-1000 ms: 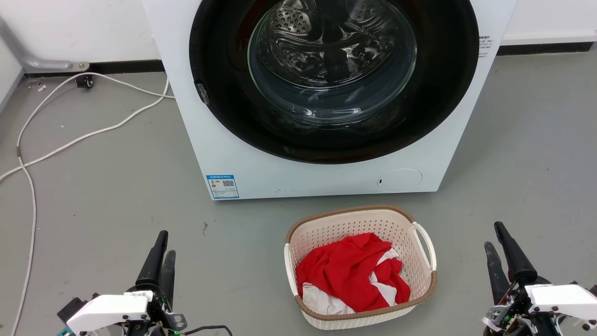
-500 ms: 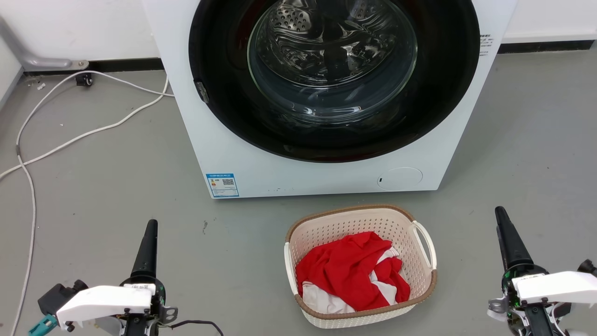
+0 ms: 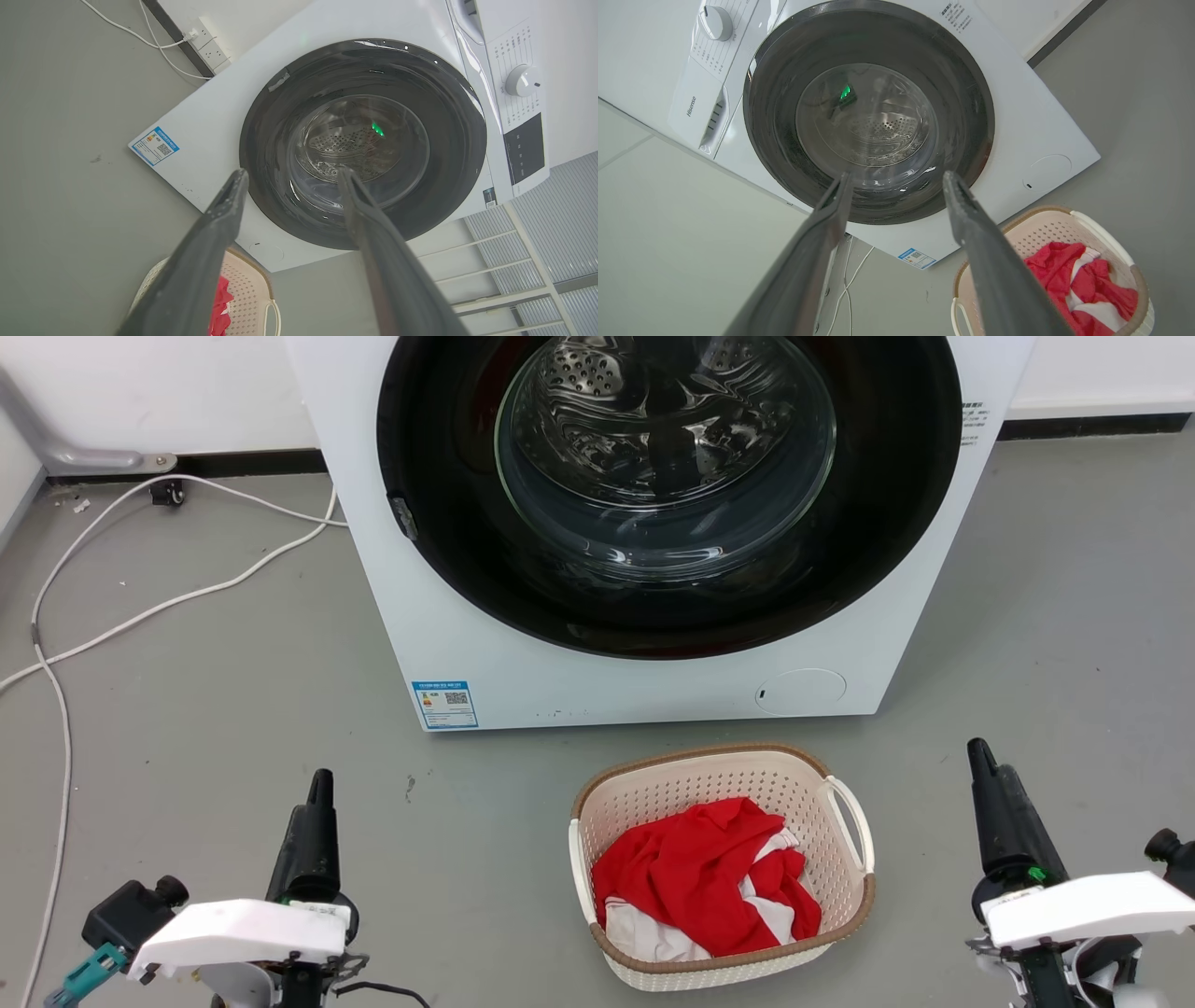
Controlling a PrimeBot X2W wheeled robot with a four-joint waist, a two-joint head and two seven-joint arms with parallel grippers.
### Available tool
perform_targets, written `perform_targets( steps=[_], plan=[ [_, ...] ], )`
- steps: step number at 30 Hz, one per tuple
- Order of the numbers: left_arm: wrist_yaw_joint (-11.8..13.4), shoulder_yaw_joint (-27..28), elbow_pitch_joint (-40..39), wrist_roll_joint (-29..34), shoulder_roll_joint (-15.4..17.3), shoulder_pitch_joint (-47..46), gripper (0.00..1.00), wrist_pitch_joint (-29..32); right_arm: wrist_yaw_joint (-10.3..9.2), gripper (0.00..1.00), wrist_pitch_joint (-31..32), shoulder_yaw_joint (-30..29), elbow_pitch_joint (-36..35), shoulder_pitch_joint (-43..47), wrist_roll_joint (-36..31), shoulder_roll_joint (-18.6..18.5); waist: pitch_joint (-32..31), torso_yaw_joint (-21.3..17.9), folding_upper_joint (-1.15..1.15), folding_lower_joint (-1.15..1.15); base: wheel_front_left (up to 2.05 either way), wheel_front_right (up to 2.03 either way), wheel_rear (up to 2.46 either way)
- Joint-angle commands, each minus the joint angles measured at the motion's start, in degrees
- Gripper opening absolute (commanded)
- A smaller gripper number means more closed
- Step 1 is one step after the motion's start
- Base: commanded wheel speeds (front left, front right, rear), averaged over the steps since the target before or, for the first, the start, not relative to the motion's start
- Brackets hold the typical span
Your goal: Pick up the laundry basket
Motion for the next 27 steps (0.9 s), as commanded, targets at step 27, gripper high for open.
perform_targets(
  steps=[27],
  plan=[
    [1.26,-2.76,-2.89,23.35,0.36,1.26,1.0,-5.35,0.01,1.0,-5.36,1.69,-4.59,1.45,-26.41,-0.13,0.2,0.2,0.0,0.0,0.0,0.0,0.0]
  ],
)
